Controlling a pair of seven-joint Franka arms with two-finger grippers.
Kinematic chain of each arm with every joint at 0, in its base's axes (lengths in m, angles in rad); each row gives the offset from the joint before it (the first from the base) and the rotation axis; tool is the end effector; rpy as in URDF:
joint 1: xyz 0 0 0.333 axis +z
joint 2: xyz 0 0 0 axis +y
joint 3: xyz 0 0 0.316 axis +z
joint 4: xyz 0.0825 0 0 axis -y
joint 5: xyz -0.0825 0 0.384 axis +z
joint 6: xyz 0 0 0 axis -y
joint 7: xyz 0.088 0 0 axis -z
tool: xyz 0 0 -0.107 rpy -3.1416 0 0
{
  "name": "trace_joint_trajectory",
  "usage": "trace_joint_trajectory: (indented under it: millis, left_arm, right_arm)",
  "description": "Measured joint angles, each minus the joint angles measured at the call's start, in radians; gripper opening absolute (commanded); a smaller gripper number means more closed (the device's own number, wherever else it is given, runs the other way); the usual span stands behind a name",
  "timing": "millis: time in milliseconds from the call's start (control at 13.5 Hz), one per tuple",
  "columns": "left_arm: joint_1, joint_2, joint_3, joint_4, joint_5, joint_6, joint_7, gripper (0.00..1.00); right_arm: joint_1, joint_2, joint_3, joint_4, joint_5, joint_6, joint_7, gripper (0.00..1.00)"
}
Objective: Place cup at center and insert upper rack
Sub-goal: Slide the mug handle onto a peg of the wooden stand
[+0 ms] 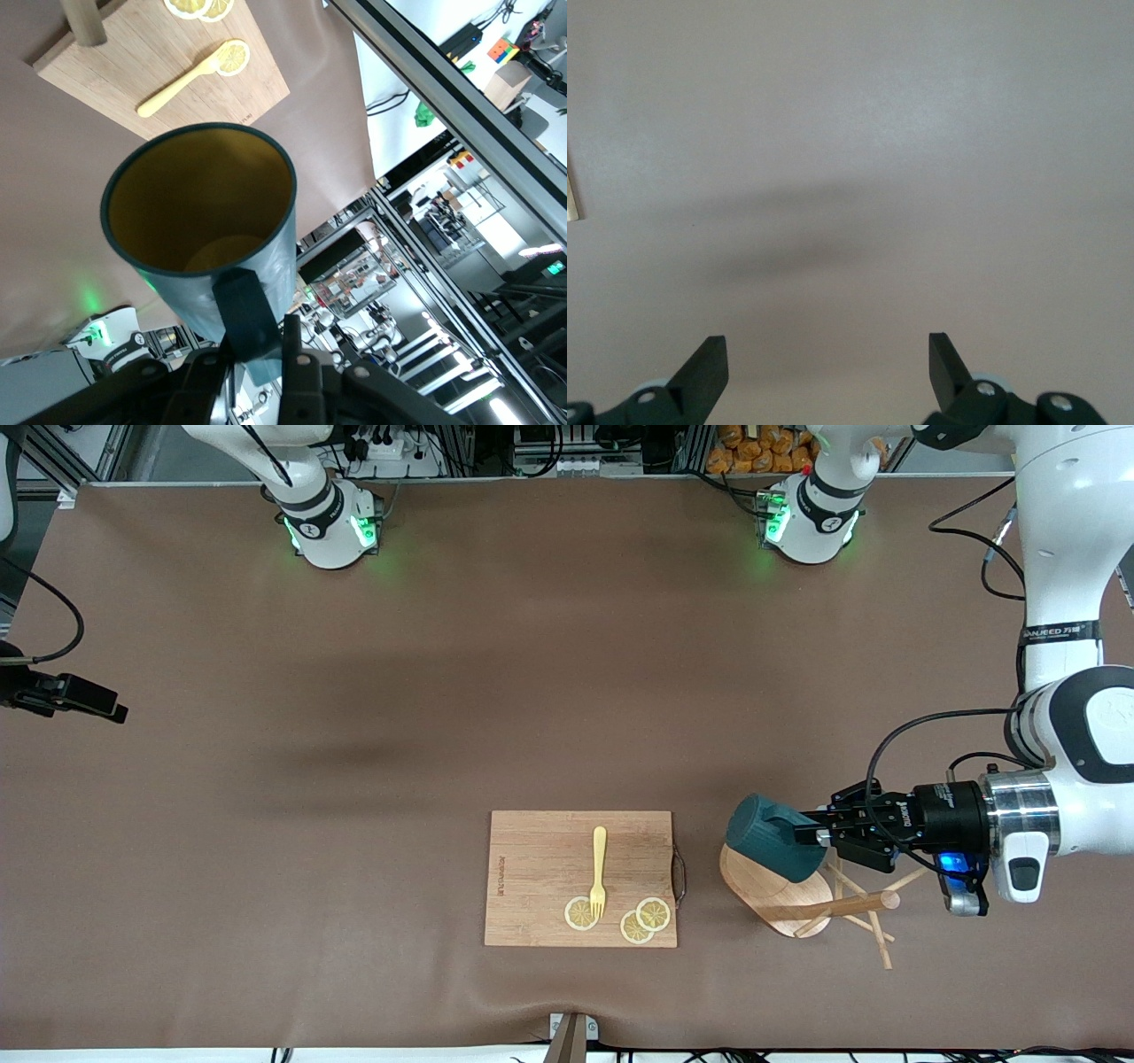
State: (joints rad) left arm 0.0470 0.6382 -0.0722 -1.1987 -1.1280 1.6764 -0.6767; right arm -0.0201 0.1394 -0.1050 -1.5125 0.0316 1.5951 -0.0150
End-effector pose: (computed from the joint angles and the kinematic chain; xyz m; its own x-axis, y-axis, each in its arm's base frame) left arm 0.7300 -0.0907 0.4547 0.6128 0.3048 -0.7291 0.7900 -0.2595 0.5555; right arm 0.5929 -0.0671 0.5742 0.9923 -0.1103 -0.0557 -0.1114 -0.9936 -0.0178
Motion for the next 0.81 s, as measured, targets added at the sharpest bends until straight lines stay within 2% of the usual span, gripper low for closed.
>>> trace_joint_trajectory:
  millis: [518, 814]
  left_arm:
    - [0.100, 0.073, 0.002, -0.001, -0.064, -0.141, 0.107, 0.00]
    - [0.110, 0.091, 0.001, -0.001, -0.068, -0.150, 0.147, 0.00]
  right_arm:
    - [0.000, 0.000, 0.000, 0.000, 0.001, -0.002, 0.000, 1.00]
    - [0.000, 0.000, 0.000, 0.000, 0.001, -0.002, 0.000, 1.00]
